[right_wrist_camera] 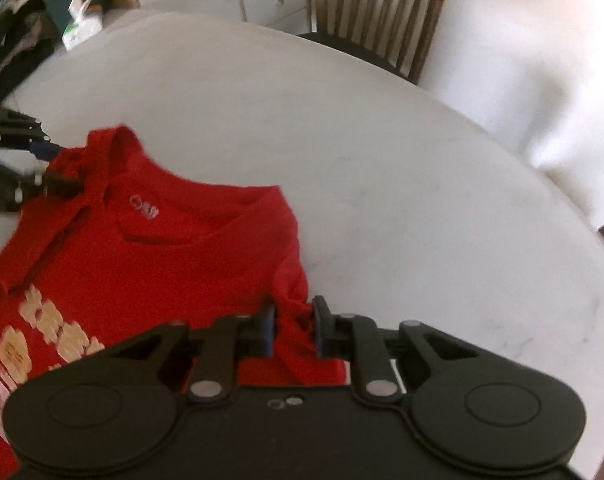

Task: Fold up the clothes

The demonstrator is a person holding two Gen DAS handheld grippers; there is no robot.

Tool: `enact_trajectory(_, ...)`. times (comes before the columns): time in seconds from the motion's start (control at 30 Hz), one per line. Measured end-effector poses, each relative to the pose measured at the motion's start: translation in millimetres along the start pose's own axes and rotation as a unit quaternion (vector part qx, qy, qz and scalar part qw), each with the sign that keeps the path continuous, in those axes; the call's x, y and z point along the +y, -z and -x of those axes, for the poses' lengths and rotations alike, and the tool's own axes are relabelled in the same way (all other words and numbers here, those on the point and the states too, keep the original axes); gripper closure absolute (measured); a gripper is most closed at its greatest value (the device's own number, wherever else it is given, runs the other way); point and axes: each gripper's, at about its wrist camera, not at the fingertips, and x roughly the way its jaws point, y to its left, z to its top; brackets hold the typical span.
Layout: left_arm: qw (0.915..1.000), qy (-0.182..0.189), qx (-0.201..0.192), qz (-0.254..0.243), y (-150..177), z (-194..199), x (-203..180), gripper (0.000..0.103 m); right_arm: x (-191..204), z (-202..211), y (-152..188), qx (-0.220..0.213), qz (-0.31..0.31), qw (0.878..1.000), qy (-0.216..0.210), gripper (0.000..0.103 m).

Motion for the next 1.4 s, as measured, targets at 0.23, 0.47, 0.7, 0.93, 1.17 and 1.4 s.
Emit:
enact_trajectory(0.23,0.9964,-0.003,-0.076,-0.036,15,51,-18,0.092,11,42,21,-0.033,0.029,0.999,-0.009,0.0)
enact_trajectory(0.47,0.9891,0.044,-0.121,-0.071,53,128,-56,0.092,21,115,70,-0.093,0.009,0.995,-0.026,0.0)
enact_trajectory(0.7,0.9887,0.086,-0.102,-0.068,126,178,-116,0.092,47,172,146,-0.111,-0.029,0.993,-0.039,0.0)
enact_trajectory(0.93,0.993,0.101,-0.022,-0.057,213,160,-171,0.092,84,165,228,-0.051,-0.043,0.995,-0.07,0.0)
enact_trajectory(1.17,0.9955,0.076,-0.012,-0.055,233,145,-188,0.092,98,126,249,0.001,-0.014,0.997,-0.08,0.0)
enact_trajectory(1.4,0.992,0.088,-0.002,-0.09,220,158,-202,0.037,94,149,246,-0.003,0.019,0.993,-0.118,0.0)
